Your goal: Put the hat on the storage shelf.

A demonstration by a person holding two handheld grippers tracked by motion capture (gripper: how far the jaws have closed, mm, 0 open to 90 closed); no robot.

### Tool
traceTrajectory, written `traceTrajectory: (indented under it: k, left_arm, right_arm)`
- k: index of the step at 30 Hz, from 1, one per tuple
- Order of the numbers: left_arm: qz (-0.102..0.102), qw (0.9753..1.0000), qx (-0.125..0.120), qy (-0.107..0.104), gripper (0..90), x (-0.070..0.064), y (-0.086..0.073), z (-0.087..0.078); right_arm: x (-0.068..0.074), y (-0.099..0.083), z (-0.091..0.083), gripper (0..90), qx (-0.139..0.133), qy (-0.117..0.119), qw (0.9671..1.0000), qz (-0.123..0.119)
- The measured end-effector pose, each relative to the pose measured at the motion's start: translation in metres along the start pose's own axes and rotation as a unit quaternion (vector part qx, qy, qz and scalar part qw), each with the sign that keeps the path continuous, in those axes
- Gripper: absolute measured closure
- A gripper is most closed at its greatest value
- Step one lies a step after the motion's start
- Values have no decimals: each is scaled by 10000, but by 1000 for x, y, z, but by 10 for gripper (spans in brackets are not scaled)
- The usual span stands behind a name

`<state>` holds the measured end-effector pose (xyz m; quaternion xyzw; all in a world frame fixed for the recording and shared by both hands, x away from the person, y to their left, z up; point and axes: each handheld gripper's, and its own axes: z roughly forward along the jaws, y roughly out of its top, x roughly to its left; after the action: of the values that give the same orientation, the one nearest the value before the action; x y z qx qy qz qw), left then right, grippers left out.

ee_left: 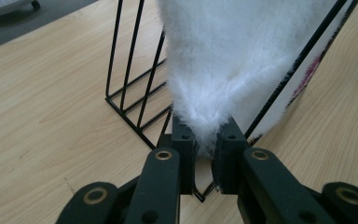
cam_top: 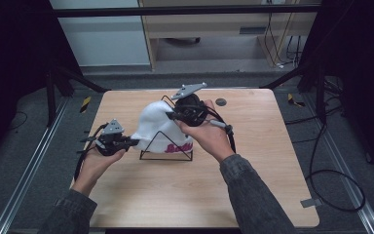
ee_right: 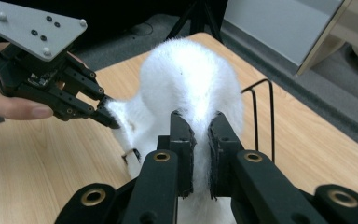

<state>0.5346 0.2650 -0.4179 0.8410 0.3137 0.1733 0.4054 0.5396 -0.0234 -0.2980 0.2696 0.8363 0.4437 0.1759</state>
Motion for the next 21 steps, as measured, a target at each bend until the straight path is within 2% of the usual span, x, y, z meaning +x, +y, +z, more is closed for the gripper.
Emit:
traceTrajectory:
  k: [6, 15, 18, 21]
  left_arm:
    - [-27, 9999, 136, -54, 807, 0, -9, 8]
    - [-95, 9995, 278, -145, 790, 2, -17, 15]
    - [-135, 9995, 289, -74, 741, 3, -18, 13]
    - [-182, 9997, 158, 41, 671, 6, -18, 5]
  right_arm:
    - [1, -6, 8, 826, 191, 29, 9998, 28]
    - [4, -6, 14, 810, 360, 61, 9993, 40]
    - [6, -6, 15, 728, 371, 80, 9993, 49]
    - [8, -6, 12, 649, 346, 92, 9994, -13]
